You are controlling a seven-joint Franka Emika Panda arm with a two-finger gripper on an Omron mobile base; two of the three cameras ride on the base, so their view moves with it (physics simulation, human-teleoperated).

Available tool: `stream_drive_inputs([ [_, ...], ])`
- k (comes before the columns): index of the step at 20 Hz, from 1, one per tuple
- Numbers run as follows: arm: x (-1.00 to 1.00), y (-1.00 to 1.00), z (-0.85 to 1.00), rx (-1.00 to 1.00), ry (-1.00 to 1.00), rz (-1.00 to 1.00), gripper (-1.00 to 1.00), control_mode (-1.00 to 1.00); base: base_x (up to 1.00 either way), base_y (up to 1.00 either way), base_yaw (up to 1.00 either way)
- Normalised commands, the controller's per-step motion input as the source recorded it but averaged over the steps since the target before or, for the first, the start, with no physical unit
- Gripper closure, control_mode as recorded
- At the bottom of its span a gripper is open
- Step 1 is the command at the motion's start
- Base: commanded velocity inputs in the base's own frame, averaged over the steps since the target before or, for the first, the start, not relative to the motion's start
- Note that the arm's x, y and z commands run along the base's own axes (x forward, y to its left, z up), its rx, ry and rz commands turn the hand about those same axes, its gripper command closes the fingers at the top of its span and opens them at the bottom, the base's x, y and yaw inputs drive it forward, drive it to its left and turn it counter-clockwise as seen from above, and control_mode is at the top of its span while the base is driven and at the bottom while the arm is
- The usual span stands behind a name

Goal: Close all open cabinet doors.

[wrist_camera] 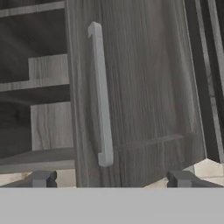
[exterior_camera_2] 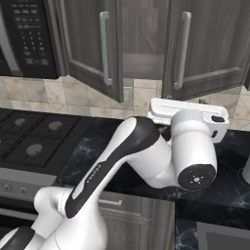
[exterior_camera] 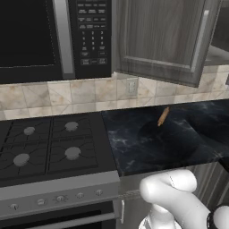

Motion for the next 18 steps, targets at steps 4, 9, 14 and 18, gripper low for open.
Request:
stream_drive_inputs([
  [4, 0.00, 0.00, 0.00, 0.00, -0.08, 0.00, -1.00, -1.00, 0.00, 0.00, 0.00],
  [9, 0.18, 0.02, -0.14, 0.00, -0.12, 0.00, -1.00, -1.00, 0.00, 0.00, 0.00],
  [14, 0.27, 0.01, -0.30, 0.00, -0.16, 0.00, -1.00, -1.00, 0.00, 0.00, 0.00],
  [18, 0.29, 0.00, -0.18, 0.00, -0.11, 0.00, -1.00, -1.00, 0.00, 0.00, 0.00],
])
